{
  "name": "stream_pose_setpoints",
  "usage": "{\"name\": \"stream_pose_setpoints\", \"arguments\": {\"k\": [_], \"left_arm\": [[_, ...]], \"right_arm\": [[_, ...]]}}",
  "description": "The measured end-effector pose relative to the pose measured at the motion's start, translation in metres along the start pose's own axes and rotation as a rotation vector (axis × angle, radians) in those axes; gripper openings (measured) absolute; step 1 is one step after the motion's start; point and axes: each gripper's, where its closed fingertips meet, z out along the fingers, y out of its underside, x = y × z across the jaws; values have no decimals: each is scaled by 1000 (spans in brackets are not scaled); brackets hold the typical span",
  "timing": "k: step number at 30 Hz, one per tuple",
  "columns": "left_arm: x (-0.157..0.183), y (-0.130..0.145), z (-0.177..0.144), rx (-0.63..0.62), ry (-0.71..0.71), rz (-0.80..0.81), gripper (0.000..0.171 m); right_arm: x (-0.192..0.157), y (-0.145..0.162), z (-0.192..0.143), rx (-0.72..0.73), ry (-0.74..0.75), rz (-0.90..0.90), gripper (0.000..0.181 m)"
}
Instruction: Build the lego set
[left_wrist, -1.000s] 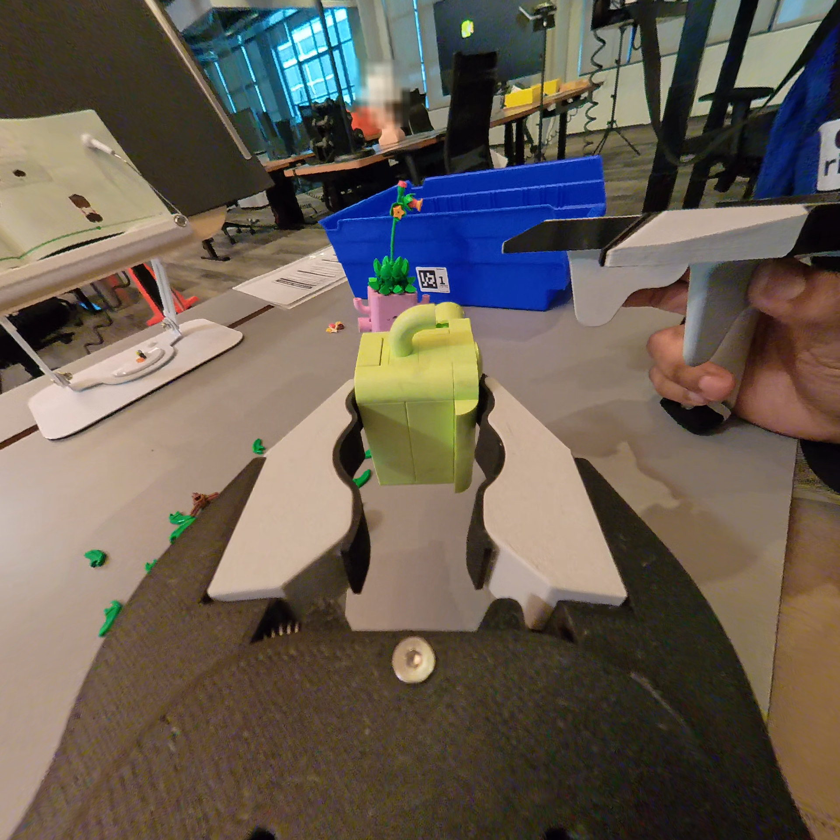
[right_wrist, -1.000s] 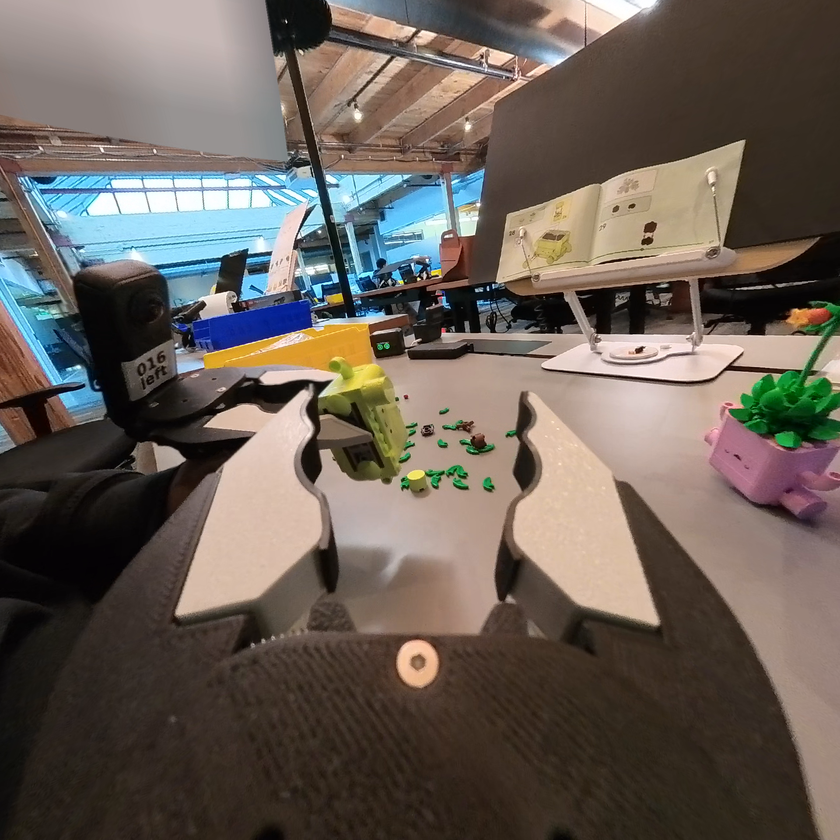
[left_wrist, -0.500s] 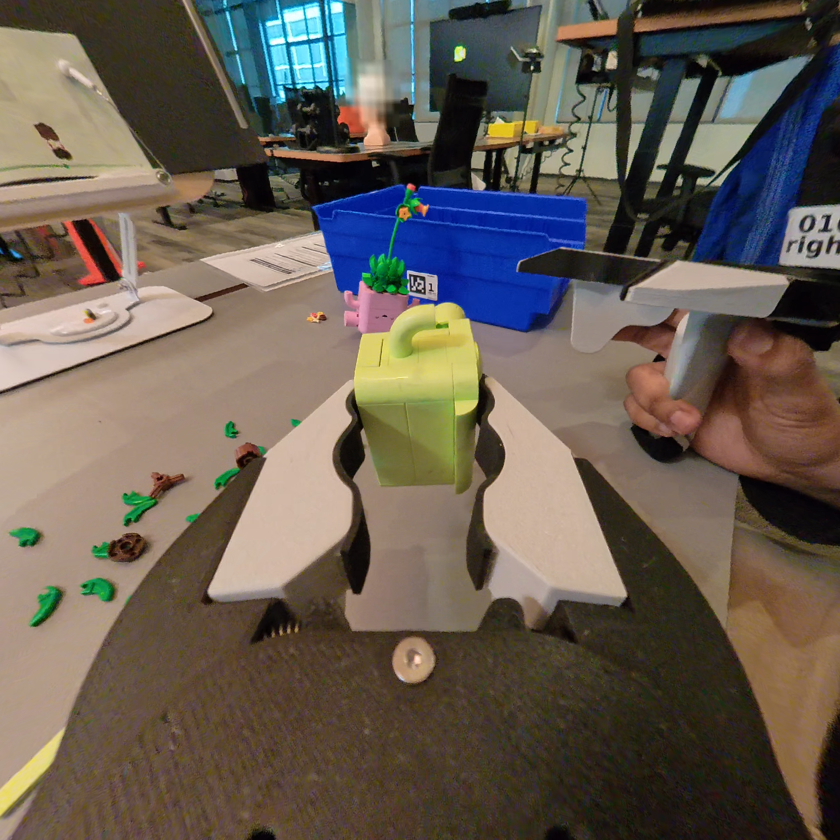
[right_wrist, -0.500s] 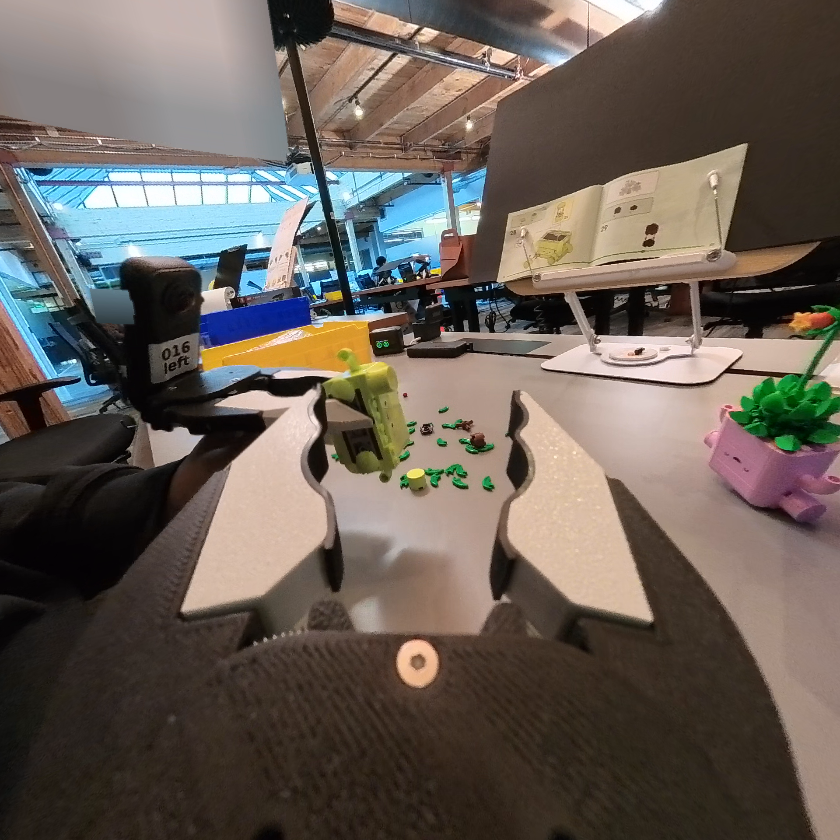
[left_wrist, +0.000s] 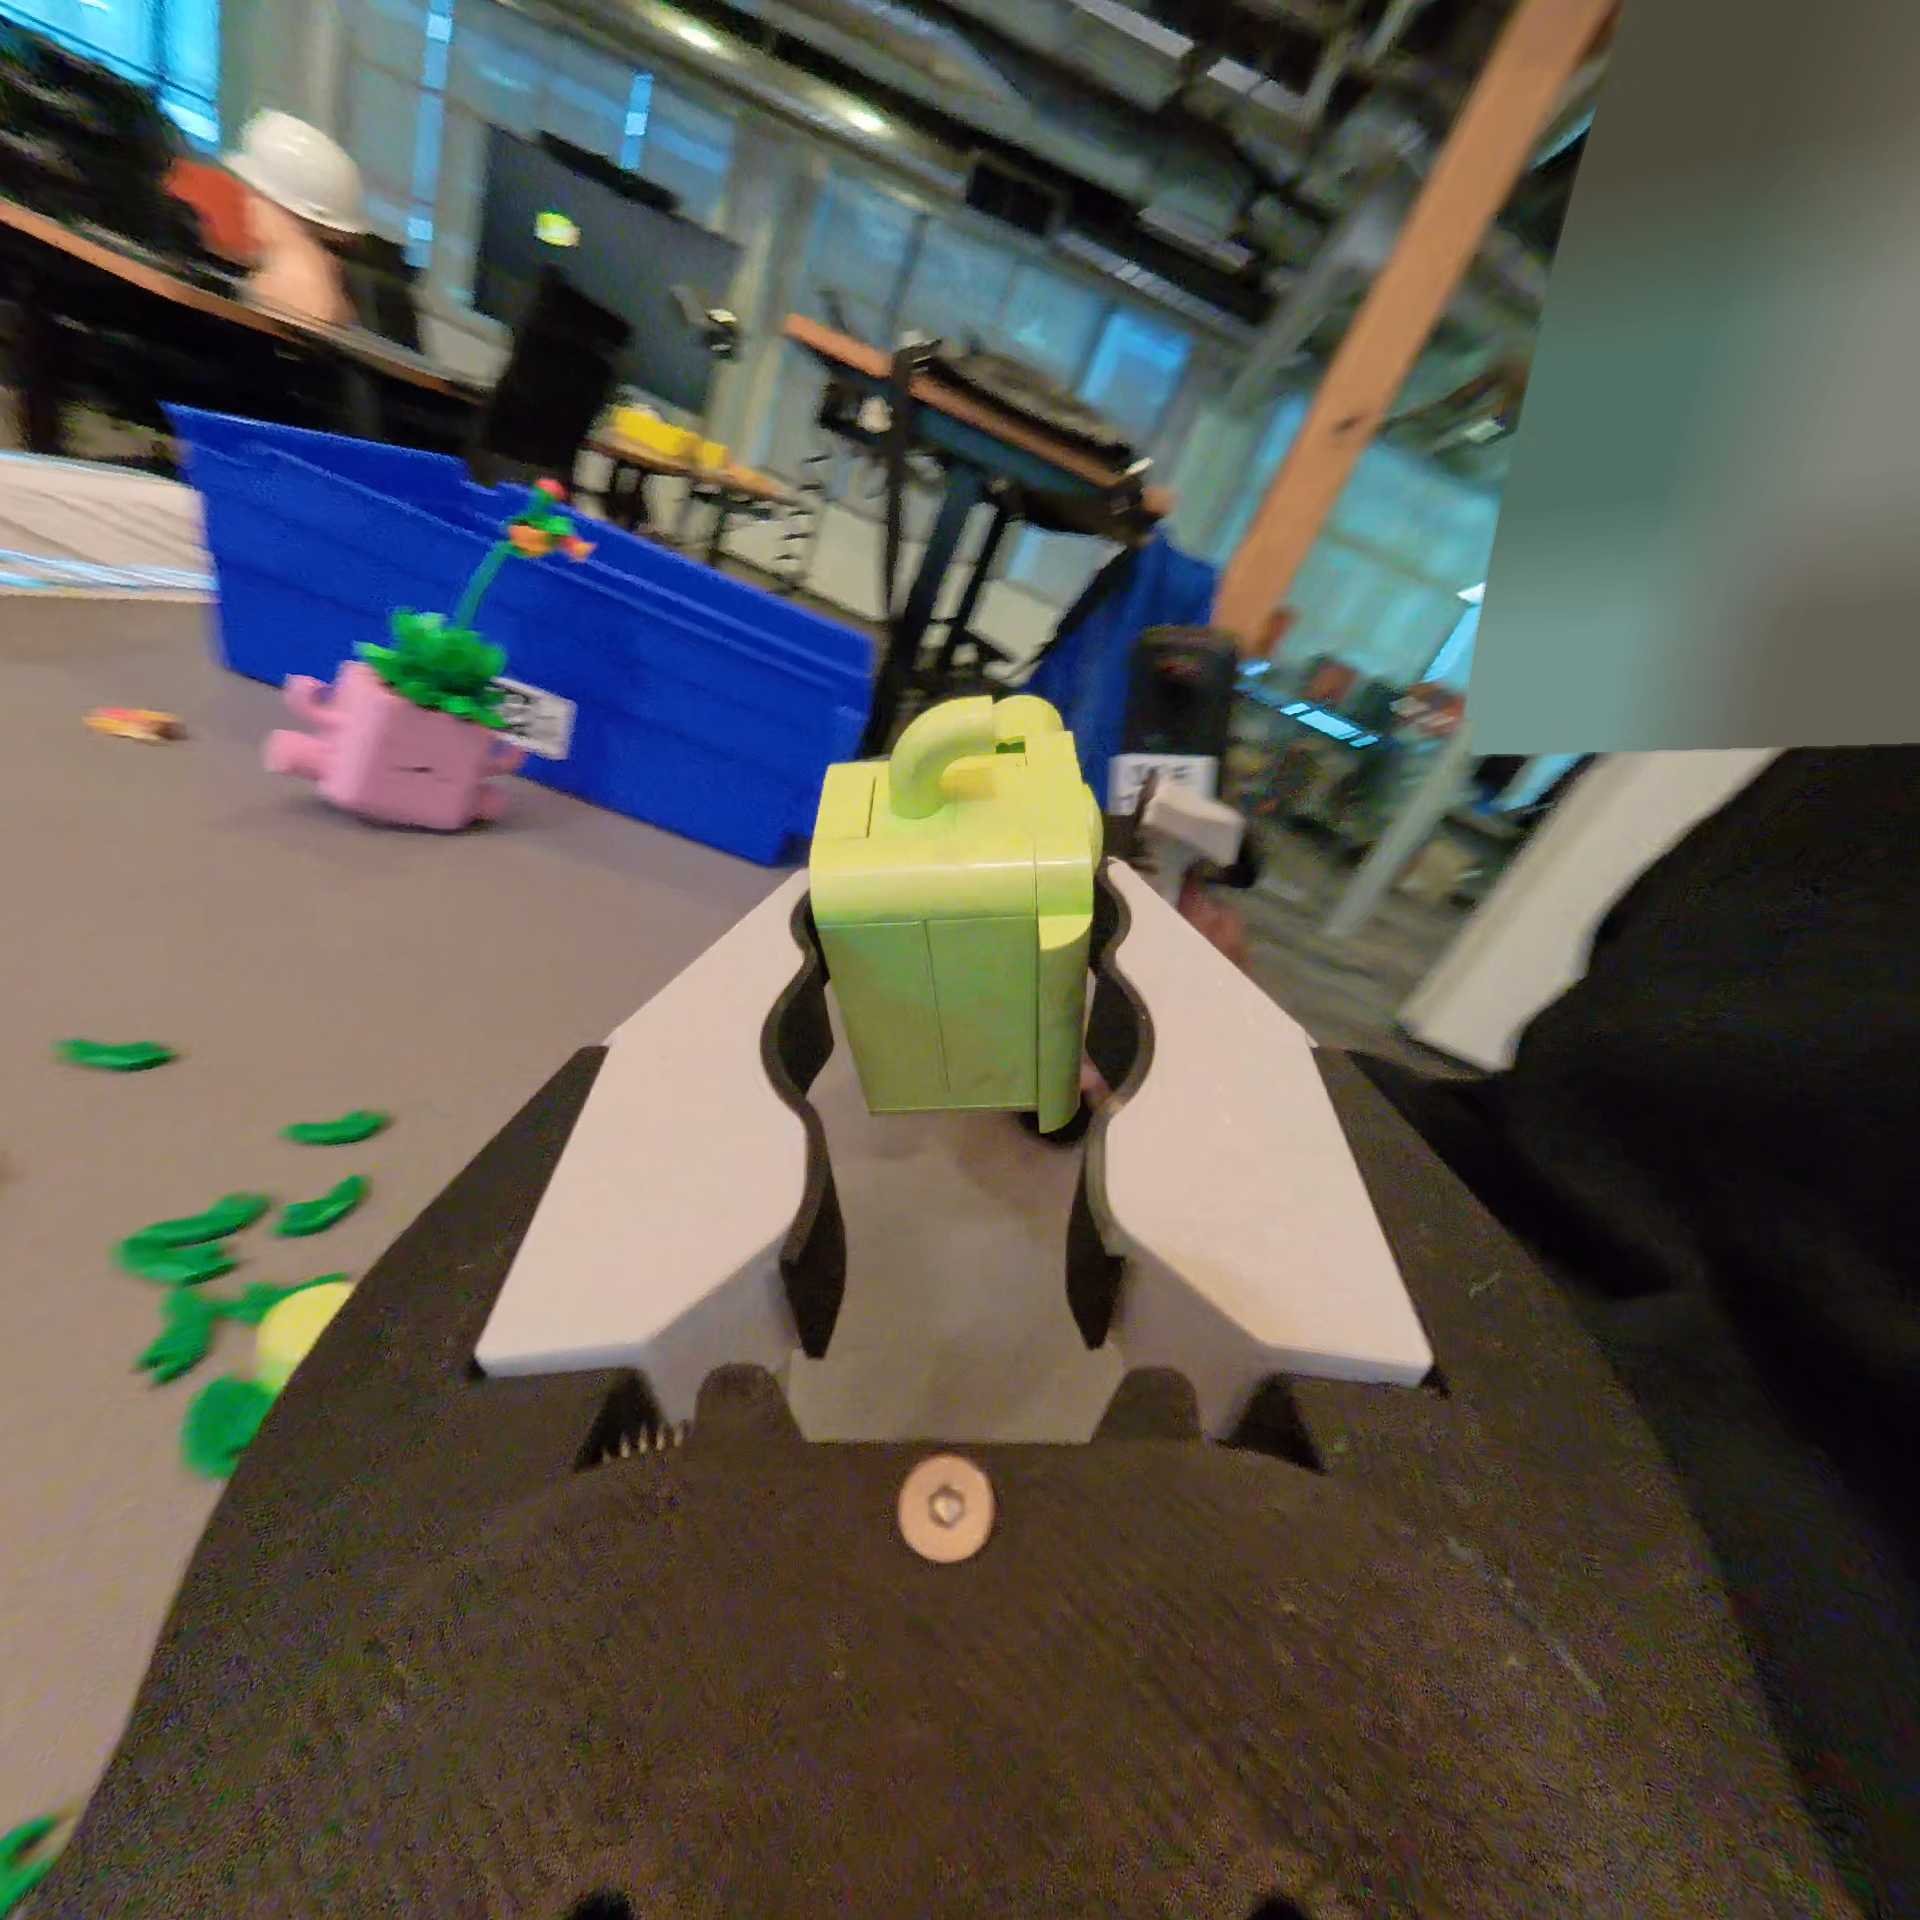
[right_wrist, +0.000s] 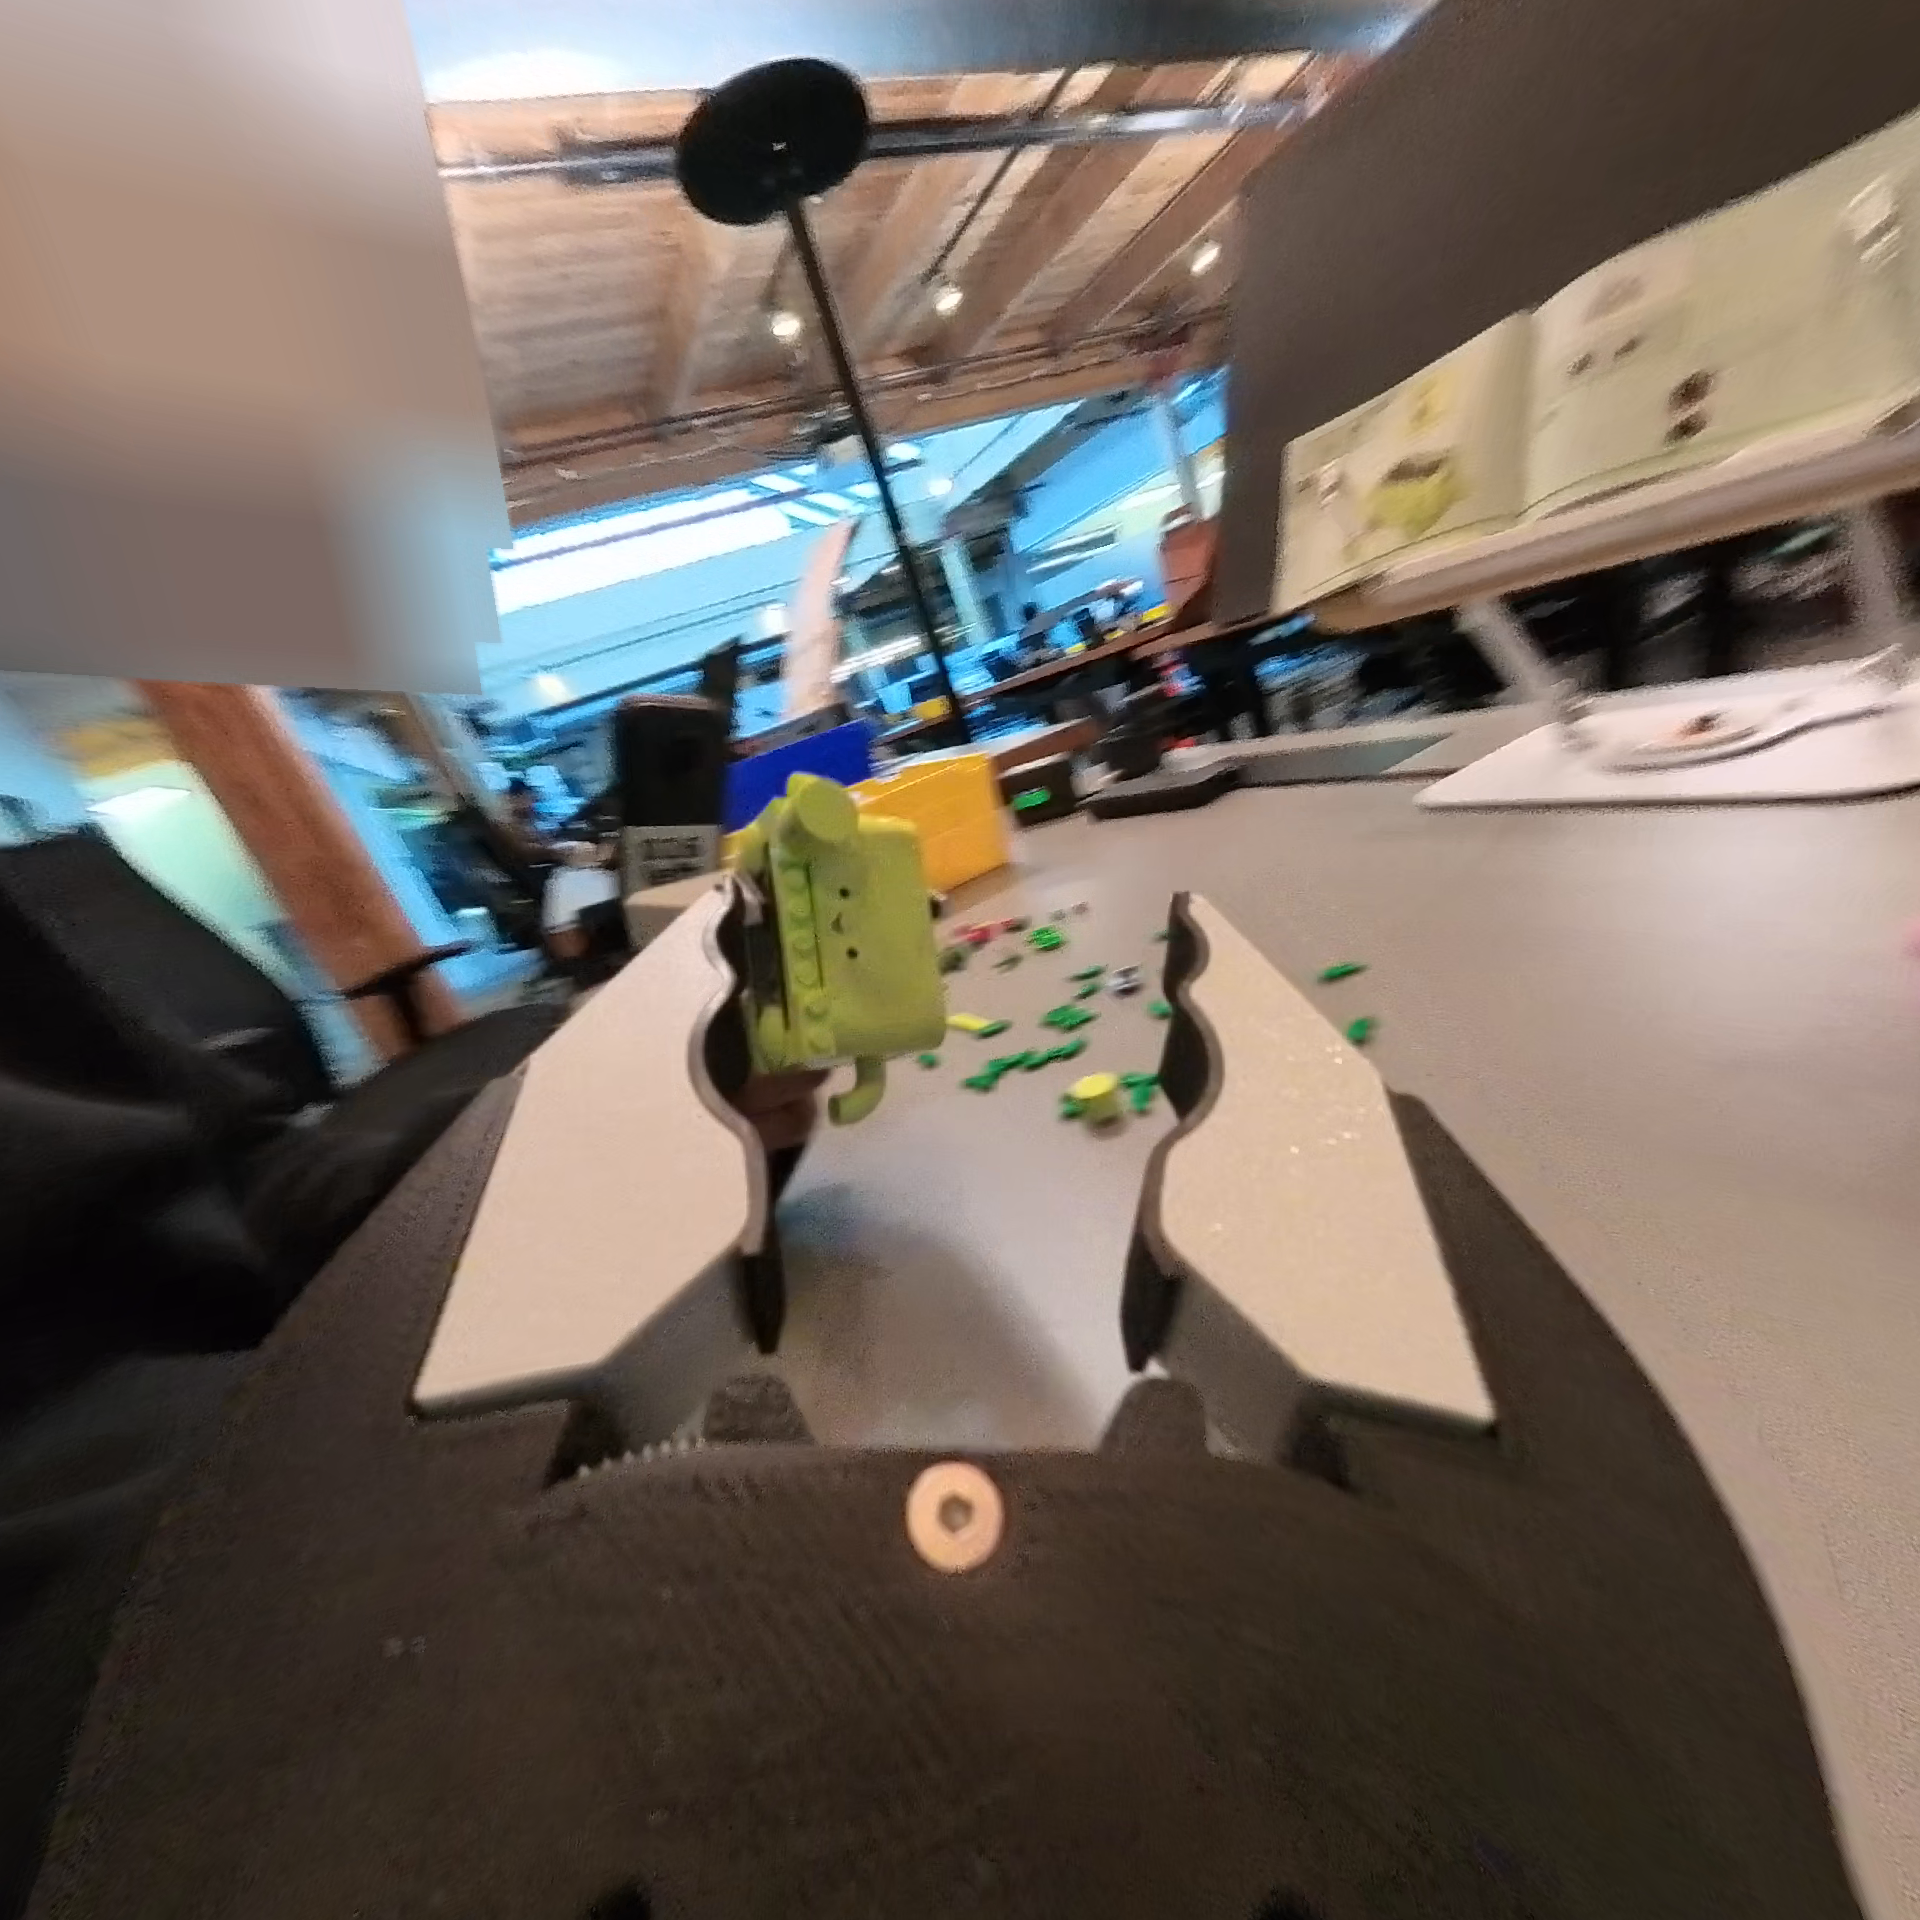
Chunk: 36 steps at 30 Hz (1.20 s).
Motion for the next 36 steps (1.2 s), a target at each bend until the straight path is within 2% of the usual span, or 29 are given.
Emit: {"name": "stream_pose_setpoints", "arguments": {"k": [5,10,16,27,29,30,32,34,36], "left_arm": [[16,-12,-5,77,164,-131,47],[24,-20,-10,126,241,-174,47],[23,-14,-7,103,232,-165,47],[25,0,3,35,220,-139,47],[26,4,6,12,214,-122,47],[26,6,7,2,207,-113,47],[27,7,7,0,202,-102,48],[18,5,8,24,133,-95,52],[4,4,8,28,23,-70,77]], "right_arm": [[-18,19,10,-125,-117,69,75],[-34,34,17,-212,-189,110,72],[-51,30,23,-183,-258,168,70],[-51,39,27,-205,-258,233,64],[-52,43,28,-223,-258,237,57],[-52,44,28,-230,-254,233,44],[-51,47,27,-257,-248,223,44],[-46,47,25,-280,-211,186,45],[-38,40,21,-283,-164,134,45]]}}
